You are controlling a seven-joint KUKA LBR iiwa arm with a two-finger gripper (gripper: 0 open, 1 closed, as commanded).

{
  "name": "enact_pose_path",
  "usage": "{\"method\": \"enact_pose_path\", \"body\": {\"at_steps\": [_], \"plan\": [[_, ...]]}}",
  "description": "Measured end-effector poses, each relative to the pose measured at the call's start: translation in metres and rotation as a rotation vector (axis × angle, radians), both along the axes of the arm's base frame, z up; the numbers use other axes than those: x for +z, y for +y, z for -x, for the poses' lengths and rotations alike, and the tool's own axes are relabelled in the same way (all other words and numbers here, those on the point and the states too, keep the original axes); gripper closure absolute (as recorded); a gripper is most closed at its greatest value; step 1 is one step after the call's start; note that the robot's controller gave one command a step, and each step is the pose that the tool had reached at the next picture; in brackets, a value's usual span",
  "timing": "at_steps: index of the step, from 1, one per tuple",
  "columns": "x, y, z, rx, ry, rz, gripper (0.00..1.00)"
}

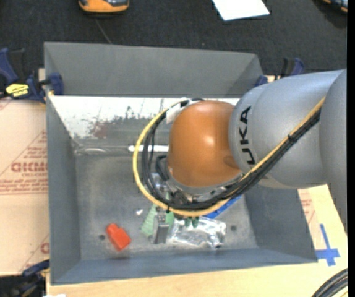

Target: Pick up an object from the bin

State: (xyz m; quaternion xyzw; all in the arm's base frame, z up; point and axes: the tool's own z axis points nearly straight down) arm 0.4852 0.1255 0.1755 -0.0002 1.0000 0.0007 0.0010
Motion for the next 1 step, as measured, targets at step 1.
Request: {"method": "enact_pose_path", "body": {"at_steps": [1], "plan": [[-0.0323, -0.0820, -0.0005, 0.094, -0.001, 0.001, 0.00]]}}
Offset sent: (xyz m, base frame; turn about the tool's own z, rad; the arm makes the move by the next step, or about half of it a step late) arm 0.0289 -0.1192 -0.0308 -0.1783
